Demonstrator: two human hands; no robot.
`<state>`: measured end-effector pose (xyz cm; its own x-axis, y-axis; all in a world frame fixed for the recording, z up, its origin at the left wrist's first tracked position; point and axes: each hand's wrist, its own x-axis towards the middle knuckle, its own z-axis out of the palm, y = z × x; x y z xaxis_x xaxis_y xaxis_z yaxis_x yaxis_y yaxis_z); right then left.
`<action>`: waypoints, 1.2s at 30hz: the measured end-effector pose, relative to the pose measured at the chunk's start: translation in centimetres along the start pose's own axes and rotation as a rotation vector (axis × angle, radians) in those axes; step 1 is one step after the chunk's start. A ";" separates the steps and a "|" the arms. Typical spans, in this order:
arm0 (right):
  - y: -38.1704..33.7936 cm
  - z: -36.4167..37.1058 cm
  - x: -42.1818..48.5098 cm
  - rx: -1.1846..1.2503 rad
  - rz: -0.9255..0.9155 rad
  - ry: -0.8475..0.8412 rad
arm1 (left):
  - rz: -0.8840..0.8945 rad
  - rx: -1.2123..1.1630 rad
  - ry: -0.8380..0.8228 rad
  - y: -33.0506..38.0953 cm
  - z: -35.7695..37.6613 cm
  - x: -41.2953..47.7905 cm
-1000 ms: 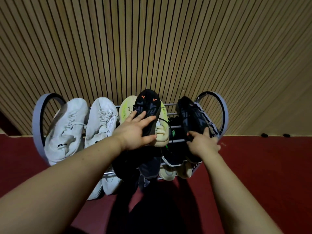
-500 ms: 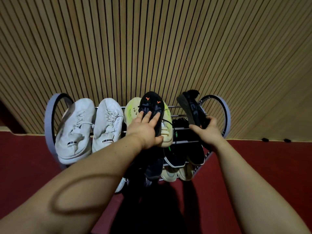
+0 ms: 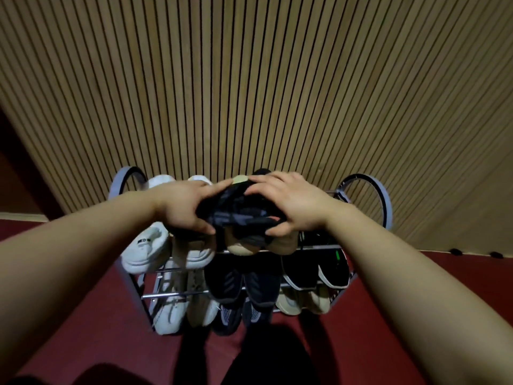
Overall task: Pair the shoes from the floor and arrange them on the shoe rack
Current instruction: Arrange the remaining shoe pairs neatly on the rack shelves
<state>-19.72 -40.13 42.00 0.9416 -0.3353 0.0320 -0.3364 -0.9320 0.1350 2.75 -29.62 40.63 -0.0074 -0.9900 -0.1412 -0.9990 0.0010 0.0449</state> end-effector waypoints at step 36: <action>1.8 10.9 -7.2 0.776 0.785 0.088 | -0.201 -0.328 -0.042 10.7 7.2 3.6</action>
<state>-27.24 -40.94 31.24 0.4496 -0.8888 -0.0887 -0.7296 -0.3081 -0.6106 -8.34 -32.14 33.49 0.1788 -0.9590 -0.2197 -0.9135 -0.2448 0.3249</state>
